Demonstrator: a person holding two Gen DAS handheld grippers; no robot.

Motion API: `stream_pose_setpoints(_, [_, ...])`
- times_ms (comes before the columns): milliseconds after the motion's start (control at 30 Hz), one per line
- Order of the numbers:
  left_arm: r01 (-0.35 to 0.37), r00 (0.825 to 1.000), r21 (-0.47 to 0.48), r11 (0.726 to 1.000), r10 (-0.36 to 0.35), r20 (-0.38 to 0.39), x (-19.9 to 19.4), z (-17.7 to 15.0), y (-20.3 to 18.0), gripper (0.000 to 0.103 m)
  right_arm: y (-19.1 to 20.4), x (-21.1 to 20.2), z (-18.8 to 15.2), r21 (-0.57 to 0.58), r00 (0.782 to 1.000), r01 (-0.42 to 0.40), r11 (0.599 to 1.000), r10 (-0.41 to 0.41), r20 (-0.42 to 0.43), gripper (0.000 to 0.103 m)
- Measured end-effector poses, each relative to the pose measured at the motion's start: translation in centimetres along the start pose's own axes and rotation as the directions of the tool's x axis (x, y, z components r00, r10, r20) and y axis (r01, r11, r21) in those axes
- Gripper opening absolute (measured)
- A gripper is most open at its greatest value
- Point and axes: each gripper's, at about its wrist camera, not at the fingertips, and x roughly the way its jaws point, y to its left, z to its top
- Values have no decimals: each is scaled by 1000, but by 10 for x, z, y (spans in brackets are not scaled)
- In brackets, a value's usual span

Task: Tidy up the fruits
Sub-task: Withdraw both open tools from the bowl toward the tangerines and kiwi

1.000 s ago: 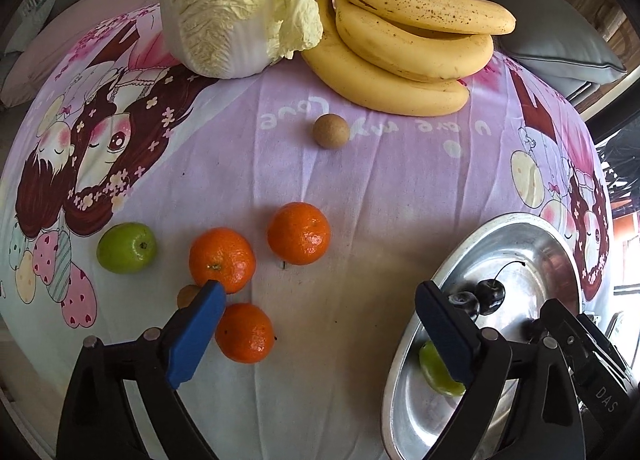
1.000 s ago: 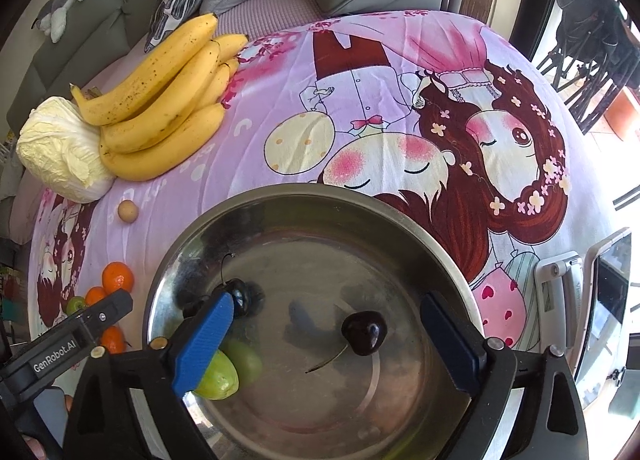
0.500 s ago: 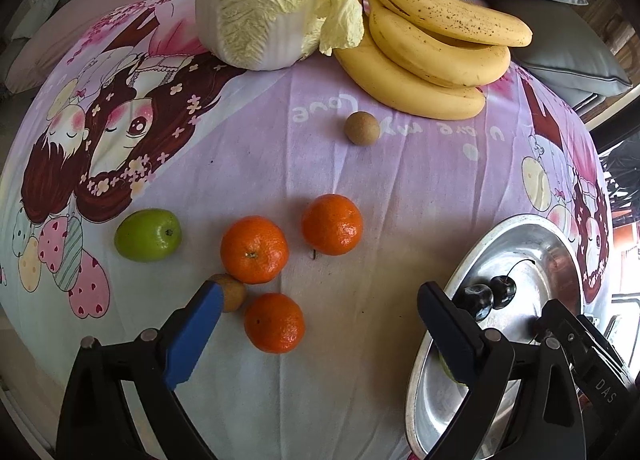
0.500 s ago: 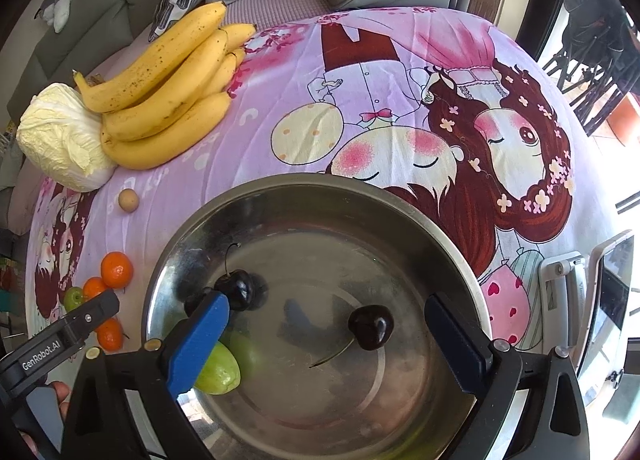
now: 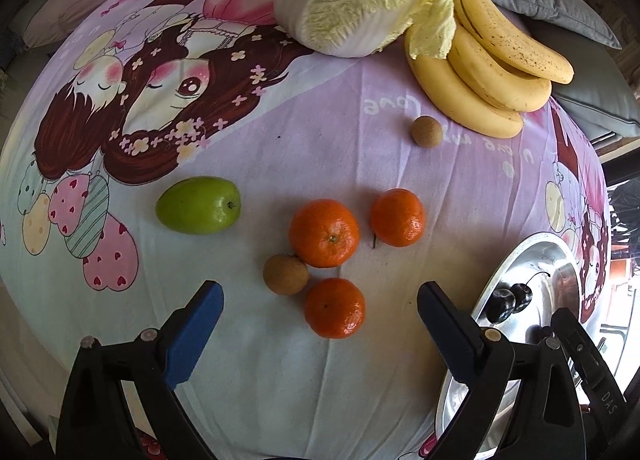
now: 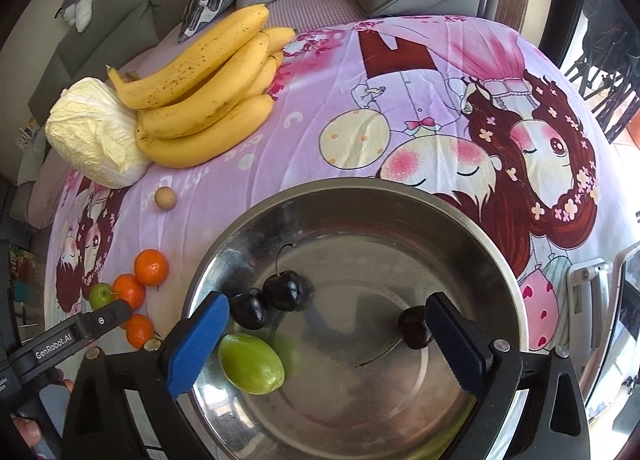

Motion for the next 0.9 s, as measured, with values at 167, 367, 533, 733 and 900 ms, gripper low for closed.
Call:
stream_pose_setpoints(167, [-4,1000,-33,999,5,11,-8,0,25,97,23,5,-1,-55,999,-44,998,43,-20,100])
stream_pose_setpoints(367, [-9,1000,-80,997,12,27,-17,-2,57,97,54,9,-7,-125,996,-90,988,86,-33,100])
stream_pose_setpoints(533, [2,1000,-129,992,2,28,-20,-5,87,97,78,19,-13,-178,993,-108,978,98,-63,100])
stream_pose_setpoints(733, [-8,999,-158,987,15,43,-30,-6,110,97,106,24,-16,-228,988,-150,962,135,-81,100])
stream_pose_setpoints(900, [-14,999,-176,984,22,46,-32,-7,126,97,128,28,-19,-265,984,-168,950,146,-99,100])
